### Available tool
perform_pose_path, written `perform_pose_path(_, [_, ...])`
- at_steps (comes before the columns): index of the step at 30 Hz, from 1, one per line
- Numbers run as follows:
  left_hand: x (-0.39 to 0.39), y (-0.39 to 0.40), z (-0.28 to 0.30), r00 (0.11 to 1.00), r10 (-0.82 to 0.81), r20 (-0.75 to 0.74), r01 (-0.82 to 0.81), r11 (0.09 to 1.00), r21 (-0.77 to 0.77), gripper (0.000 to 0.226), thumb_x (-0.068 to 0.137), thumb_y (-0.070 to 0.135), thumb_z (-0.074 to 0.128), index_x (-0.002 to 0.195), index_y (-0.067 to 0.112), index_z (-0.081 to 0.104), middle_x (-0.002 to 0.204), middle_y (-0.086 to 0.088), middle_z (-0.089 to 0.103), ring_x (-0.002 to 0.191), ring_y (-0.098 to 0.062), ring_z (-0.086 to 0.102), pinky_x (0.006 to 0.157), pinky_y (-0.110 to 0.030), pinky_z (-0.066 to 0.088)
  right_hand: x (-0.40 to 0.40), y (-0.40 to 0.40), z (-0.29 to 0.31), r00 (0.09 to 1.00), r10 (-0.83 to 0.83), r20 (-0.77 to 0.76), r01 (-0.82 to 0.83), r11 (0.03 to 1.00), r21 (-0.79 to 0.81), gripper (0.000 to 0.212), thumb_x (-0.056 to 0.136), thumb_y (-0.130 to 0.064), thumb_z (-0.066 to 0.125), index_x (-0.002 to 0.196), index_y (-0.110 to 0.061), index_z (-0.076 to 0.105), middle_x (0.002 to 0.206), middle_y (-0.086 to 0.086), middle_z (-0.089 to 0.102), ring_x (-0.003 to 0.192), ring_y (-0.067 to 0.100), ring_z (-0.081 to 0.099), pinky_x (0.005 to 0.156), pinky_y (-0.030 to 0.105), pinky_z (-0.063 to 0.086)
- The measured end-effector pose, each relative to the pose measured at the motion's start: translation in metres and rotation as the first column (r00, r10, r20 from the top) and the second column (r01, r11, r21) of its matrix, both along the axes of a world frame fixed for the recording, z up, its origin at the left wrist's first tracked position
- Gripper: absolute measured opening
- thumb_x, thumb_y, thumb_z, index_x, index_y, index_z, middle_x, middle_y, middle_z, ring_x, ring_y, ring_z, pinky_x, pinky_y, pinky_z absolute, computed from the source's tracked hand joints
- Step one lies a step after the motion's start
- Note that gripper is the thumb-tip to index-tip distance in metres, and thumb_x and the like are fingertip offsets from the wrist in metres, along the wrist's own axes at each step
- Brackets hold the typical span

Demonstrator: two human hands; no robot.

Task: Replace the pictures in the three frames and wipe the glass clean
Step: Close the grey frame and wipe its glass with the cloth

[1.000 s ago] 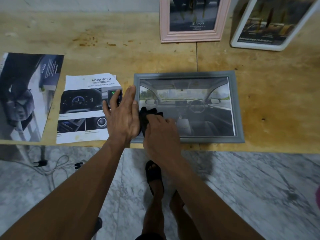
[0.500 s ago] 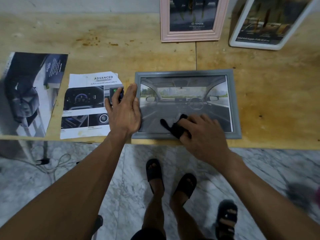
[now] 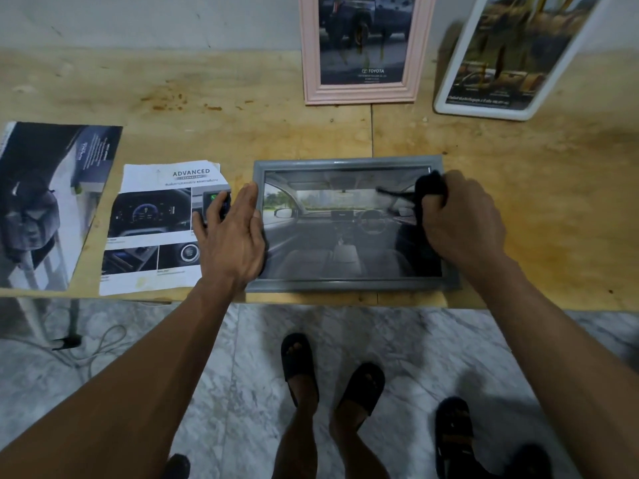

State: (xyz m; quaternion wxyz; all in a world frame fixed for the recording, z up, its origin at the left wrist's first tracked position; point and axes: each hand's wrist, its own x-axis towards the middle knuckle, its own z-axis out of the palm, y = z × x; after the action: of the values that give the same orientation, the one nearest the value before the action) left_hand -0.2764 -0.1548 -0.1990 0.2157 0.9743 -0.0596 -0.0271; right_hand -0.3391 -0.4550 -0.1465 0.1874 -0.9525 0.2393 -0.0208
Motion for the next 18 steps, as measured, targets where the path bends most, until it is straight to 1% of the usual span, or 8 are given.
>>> perform_pose_path(2, [0.0,-0.001,0.0,1.0,0.007,-0.001,-0.007,1.0,0.004,0.045,0.106,0.032,0.034,0.15,0.032,0.037,0.151,0.002,0.047,0.148,-0.025,0.022,0.119,-0.06,0.01,0.019,0.004,-0.014,1.0,-0.004,0.022,0.006,0.996,-0.085,0.03,0.1,-0.029,0.036,0.11,-0.006,0.052,0.109,0.017,0.052,0.088,0.037,0.05,0.067,0.037,0.034])
perform_pose_path(4, [0.0,-0.001,0.0,1.0,0.011,-0.002,-0.011,1.0,0.004,0.045,0.106,0.032,0.035,0.151,0.031,0.038,0.151,0.002,0.046,0.149,-0.025,0.022,0.119,-0.06,0.009,0.03,0.012,-0.035,0.994,0.079,-0.081,-0.095,0.969,-0.228,0.041,0.093,-0.033,0.026,0.111,-0.01,0.055,0.118,0.013,0.053,0.102,0.036,0.048,0.072,0.036,0.03])
perform_pose_path(6, [0.0,-0.001,0.001,1.0,0.003,0.005,-0.003,1.0,0.006,0.045,0.106,0.031,0.035,0.151,0.03,0.038,0.151,0.001,0.047,0.148,-0.026,0.022,0.119,-0.061,0.01,0.037,0.021,-0.045,0.986,0.074,-0.146,-0.112,0.956,-0.27,0.039,0.088,-0.032,0.029,0.11,-0.013,0.054,0.121,0.01,0.052,0.108,0.034,0.045,0.076,0.036,0.031])
perform_pose_path(9, [0.0,-0.002,0.001,1.0,0.004,0.012,-0.004,1.0,0.005,0.044,0.106,0.031,0.036,0.15,0.03,0.039,0.149,0.0,0.048,0.148,-0.027,0.023,0.119,-0.061,0.01,0.04,0.034,-0.039,0.991,0.081,-0.103,-0.104,0.963,-0.249,0.032,0.092,-0.023,0.037,0.112,-0.008,0.057,0.122,0.012,0.053,0.111,0.034,0.043,0.089,0.039,0.034])
perform_pose_path(11, [0.0,-0.002,0.001,1.0,0.008,0.012,-0.008,1.0,0.004,0.044,0.106,0.03,0.036,0.15,0.03,0.039,0.148,-0.001,0.049,0.148,-0.028,0.023,0.118,-0.061,0.01,0.042,0.044,-0.034,0.995,0.091,-0.037,-0.096,0.983,-0.154,0.031,0.097,-0.019,0.04,0.119,-0.003,0.057,0.126,0.016,0.052,0.115,0.037,0.043,0.096,0.043,0.033])
perform_pose_path(13, [0.0,-0.002,0.001,1.0,0.009,0.016,-0.009,1.0,0.004,0.045,0.106,0.03,0.037,0.15,0.029,0.039,0.147,-0.001,0.05,0.148,-0.028,0.024,0.118,-0.062,0.011,0.045,0.059,-0.028,1.0,0.029,0.01,-0.029,0.999,-0.017,0.034,0.1,-0.022,0.042,0.129,-0.006,0.049,0.133,0.017,0.047,0.119,0.038,0.041,0.096,0.043,0.034])
perform_pose_path(16, [0.0,-0.002,0.001,1.0,0.009,0.015,-0.009,1.0,0.004,0.045,0.106,0.029,0.037,0.15,0.029,0.039,0.147,-0.002,0.051,0.147,-0.028,0.024,0.118,-0.062,0.011,0.05,0.079,-0.031,0.999,0.039,0.038,-0.04,0.999,0.02,0.033,0.1,-0.025,0.044,0.13,-0.011,0.047,0.133,0.014,0.046,0.119,0.036,0.04,0.091,0.042,0.037])
perform_pose_path(18, [-0.001,-0.003,0.001,1.0,0.012,0.012,-0.012,1.0,0.007,0.045,0.106,0.029,0.037,0.15,0.029,0.039,0.147,-0.002,0.051,0.147,-0.028,0.025,0.118,-0.062,0.011,0.055,0.09,-0.033,0.998,0.056,0.041,-0.057,0.998,0.025,0.033,0.1,-0.026,0.043,0.13,-0.012,0.049,0.132,0.014,0.047,0.117,0.035,0.041,0.092,0.041,0.036])
